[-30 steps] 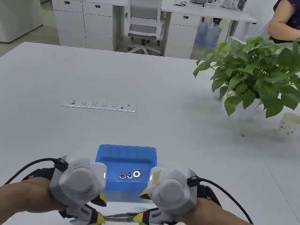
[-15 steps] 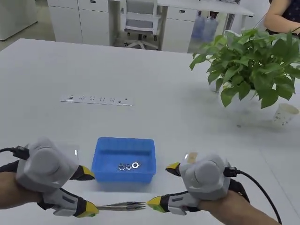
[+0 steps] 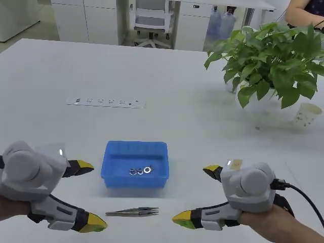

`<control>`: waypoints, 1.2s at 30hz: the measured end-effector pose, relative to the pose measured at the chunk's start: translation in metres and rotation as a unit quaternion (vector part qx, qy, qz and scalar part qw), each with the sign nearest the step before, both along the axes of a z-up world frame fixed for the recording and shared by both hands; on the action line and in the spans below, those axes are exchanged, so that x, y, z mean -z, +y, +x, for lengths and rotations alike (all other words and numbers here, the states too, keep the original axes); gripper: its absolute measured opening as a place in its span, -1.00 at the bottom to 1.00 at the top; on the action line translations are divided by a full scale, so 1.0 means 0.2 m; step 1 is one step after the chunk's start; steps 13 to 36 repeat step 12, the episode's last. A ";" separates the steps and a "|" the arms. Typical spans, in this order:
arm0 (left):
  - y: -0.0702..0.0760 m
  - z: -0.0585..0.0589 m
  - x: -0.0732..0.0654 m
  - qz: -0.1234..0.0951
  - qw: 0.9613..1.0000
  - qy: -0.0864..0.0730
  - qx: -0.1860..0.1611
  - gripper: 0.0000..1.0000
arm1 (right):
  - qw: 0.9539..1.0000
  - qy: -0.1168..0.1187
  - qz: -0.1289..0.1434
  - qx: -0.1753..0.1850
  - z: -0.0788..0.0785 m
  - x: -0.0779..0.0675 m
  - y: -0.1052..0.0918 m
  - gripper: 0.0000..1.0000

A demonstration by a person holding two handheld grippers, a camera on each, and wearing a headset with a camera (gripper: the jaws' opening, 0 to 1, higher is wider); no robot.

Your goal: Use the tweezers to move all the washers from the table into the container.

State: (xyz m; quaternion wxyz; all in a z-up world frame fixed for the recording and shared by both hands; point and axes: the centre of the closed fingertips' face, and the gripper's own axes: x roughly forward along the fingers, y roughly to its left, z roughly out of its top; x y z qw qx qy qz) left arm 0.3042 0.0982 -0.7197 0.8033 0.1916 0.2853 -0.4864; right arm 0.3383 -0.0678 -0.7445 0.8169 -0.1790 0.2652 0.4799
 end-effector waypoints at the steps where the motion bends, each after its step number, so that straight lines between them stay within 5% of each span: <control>1: 0.00 0.00 0.00 -0.003 1.000 0.000 -0.002 0.80 | 1.000 0.001 0.000 0.000 -0.01 0.00 -0.01 0.90; 6: -0.02 0.00 -0.01 -0.009 1.000 -0.003 -0.013 0.98 | 1.000 0.004 -0.004 -0.004 -0.03 0.02 -0.03 1.00; 12: -0.03 0.01 -0.05 -0.023 0.999 -0.016 -0.021 0.98 | 1.000 0.007 -0.003 -0.002 -0.04 0.02 -0.03 1.00; 36: -0.03 0.01 -0.05 -0.023 0.999 -0.016 -0.021 0.98 | 1.000 0.007 -0.003 -0.002 -0.04 0.02 -0.03 1.00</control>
